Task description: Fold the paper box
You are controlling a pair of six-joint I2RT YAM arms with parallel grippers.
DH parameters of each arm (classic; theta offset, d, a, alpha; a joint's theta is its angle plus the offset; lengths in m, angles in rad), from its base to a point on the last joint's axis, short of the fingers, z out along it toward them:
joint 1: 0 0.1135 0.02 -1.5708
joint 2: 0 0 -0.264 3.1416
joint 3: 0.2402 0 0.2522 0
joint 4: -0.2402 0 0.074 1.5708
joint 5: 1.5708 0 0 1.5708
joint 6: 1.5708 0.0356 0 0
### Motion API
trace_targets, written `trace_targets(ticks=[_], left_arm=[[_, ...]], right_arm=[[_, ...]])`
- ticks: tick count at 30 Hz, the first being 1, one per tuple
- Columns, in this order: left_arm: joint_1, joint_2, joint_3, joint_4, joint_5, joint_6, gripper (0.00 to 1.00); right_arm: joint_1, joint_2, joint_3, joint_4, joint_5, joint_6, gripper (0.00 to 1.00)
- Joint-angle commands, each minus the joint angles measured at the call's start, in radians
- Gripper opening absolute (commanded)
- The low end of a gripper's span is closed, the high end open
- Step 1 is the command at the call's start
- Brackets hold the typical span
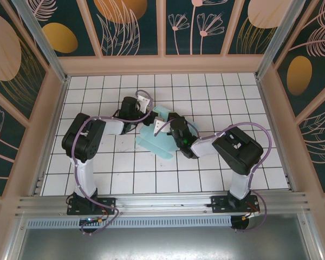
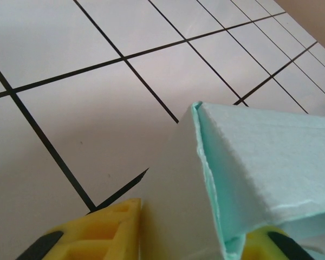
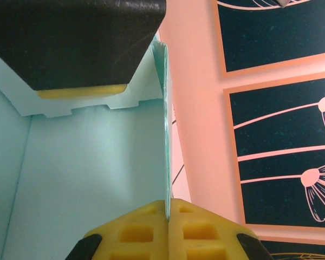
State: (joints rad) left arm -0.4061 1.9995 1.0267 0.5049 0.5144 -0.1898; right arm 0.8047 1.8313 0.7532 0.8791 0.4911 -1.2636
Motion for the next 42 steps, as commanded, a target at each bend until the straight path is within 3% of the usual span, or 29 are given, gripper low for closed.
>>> trace_targets(ticks=[1, 6, 9, 13, 20, 24, 27, 32, 35, 38, 42], left_arm=[[-0.006, 0.020, -0.001, 0.032, 0.025, 0.007, 0.22], [-0.007, 0.013, -0.007, 0.032, 0.027, 0.021, 0.19], [-0.007, 0.006, -0.014, 0.025, 0.006, 0.039, 0.19], [-0.006, 0.000, -0.021, 0.014, -0.017, 0.067, 0.20], [-0.007, -0.002, -0.015, 0.001, -0.029, 0.073, 0.20], [-0.007, -0.008, -0.020, -0.002, -0.040, 0.085, 0.20], [-0.007, -0.012, -0.025, 0.009, -0.047, 0.093, 0.20], [-0.007, -0.021, -0.040, 0.037, -0.041, 0.098, 0.20], [-0.010, -0.029, -0.048, 0.062, -0.067, 0.093, 0.20], [-0.028, -0.048, -0.091, 0.099, -0.114, 0.111, 0.20], [-0.053, -0.074, -0.129, 0.155, -0.156, 0.131, 0.21]], right_arm=[[0.005, 0.015, 0.011, -0.075, -0.035, 0.039, 0.00], [0.006, 0.015, 0.015, -0.065, -0.036, 0.053, 0.00], [0.007, 0.005, 0.015, -0.063, -0.044, 0.069, 0.11], [0.014, -0.041, 0.021, -0.104, -0.072, 0.132, 0.40], [0.021, -0.168, 0.039, -0.292, -0.187, 0.347, 0.59], [0.015, -0.253, 0.056, -0.417, -0.282, 0.517, 0.62], [-0.016, -0.325, 0.074, -0.488, -0.438, 0.689, 0.62], [-0.133, -0.416, 0.055, -0.362, -0.703, 1.072, 0.60], [-0.233, -0.398, 0.090, -0.330, -0.746, 1.355, 0.58], [-0.300, -0.349, 0.165, -0.416, -0.745, 1.537, 0.56], [-0.381, -0.252, 0.248, -0.475, -0.945, 1.727, 0.54]])
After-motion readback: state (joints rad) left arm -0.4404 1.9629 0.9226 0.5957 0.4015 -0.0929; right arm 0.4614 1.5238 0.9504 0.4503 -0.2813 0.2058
